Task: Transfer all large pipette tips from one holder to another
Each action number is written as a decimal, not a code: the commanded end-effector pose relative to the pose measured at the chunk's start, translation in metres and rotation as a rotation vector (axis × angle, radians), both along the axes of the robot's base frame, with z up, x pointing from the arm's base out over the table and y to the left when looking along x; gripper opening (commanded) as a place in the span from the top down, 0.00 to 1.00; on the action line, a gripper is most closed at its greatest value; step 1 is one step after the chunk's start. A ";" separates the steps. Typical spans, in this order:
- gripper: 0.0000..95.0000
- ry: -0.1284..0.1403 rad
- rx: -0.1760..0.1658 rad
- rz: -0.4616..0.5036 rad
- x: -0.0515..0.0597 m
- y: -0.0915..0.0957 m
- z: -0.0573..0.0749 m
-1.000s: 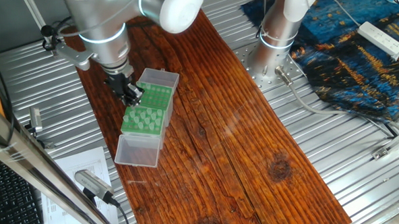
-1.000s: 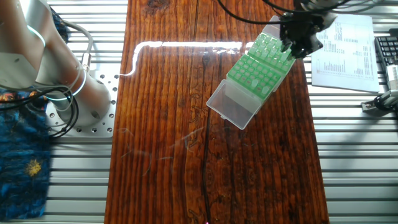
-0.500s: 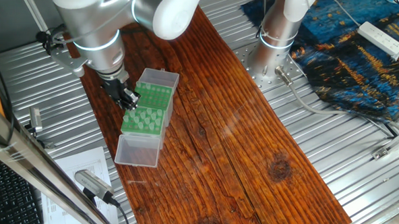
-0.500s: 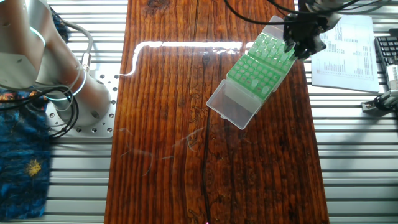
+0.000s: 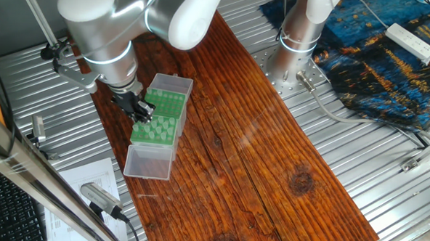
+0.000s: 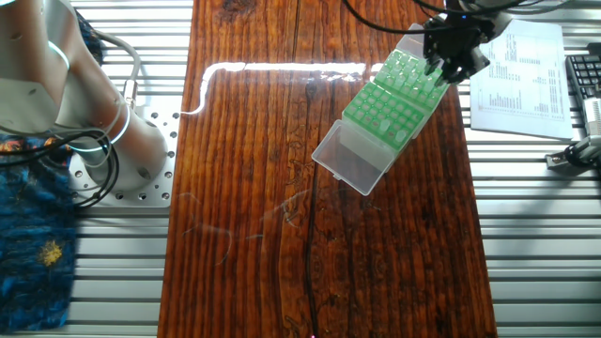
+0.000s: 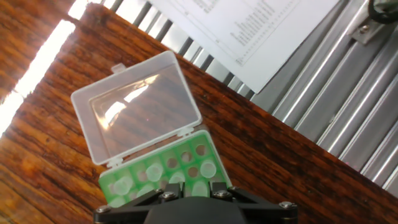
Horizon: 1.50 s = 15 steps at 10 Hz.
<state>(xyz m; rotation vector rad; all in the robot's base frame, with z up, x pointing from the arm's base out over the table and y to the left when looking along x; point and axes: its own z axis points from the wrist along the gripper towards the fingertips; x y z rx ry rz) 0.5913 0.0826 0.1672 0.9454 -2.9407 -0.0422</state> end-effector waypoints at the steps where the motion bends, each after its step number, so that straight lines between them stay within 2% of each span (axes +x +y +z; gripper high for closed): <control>1: 0.80 0.003 -0.010 0.013 -0.001 0.000 0.000; 10: 0.80 0.005 0.000 0.051 -0.002 -0.008 -0.005; 15: 0.80 0.008 0.008 0.050 -0.008 -0.009 -0.009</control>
